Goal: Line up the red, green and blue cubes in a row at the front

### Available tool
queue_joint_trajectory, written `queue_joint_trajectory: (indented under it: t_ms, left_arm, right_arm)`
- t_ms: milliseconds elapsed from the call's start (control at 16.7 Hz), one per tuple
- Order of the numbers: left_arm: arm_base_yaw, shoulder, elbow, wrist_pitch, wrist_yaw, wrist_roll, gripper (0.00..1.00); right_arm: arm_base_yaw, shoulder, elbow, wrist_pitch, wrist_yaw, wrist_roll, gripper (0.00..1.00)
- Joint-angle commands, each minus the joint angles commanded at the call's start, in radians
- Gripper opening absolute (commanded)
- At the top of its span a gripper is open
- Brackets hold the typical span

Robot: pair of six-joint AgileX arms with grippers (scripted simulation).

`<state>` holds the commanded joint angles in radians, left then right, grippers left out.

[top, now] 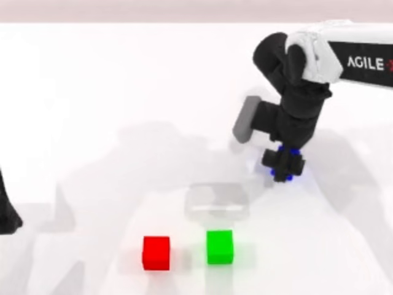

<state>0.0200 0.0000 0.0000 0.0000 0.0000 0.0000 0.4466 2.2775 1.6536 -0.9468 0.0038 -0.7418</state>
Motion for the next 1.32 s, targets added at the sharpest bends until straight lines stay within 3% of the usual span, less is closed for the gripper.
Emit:
queue_joint_trajectory:
  t_ms: [420,840,1320]
  left_arm:
    - [0.0,0.0,0.0,0.0,0.0,0.0,1.0]
    - [0.0,0.0,0.0,0.0,0.0,0.0,1.0]
    - [0.0,0.0,0.0,0.0,0.0,0.0,1.0]
  right_arm:
    - [0.0,-0.022,0.015,-0.029,-0.006,0.007,0.0]
    - [0.007,-0.084,0.161,-0.242,-0.007,0.005,0.0]
    - [0.047,-0.153,0.094,-0.233,-0.008,-0.002,0.0]
